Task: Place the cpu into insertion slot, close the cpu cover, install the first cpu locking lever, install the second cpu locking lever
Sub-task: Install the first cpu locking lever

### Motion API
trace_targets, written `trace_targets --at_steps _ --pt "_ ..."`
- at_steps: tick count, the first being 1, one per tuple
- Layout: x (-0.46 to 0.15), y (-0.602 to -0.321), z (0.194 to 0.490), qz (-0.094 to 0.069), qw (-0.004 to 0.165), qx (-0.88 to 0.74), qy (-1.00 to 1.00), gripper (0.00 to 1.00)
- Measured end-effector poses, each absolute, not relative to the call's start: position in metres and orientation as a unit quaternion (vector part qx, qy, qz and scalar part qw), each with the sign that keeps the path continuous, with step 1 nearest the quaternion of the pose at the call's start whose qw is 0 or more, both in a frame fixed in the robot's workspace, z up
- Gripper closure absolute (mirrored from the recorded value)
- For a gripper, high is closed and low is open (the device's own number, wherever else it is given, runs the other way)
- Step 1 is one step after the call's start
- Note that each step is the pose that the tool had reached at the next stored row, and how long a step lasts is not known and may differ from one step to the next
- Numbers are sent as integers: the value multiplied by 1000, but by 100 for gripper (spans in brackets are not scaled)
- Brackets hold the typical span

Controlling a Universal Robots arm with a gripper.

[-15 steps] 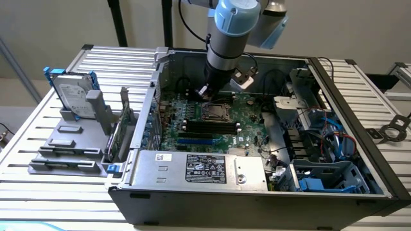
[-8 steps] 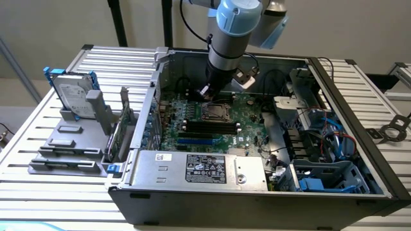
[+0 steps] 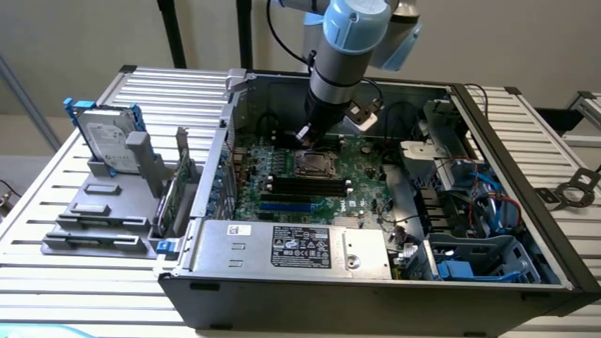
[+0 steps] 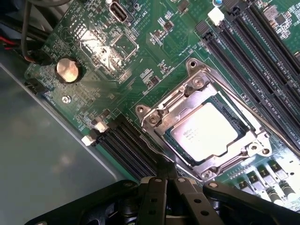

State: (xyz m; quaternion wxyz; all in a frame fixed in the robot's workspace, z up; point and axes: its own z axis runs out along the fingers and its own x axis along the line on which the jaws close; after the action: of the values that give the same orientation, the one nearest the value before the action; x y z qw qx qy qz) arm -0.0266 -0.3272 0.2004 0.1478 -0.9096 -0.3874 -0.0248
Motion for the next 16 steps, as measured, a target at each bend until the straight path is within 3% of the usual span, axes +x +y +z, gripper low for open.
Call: trace_targets --at_steps 16 --pt "-31 -331 200 -23 148 -910 -387 89"
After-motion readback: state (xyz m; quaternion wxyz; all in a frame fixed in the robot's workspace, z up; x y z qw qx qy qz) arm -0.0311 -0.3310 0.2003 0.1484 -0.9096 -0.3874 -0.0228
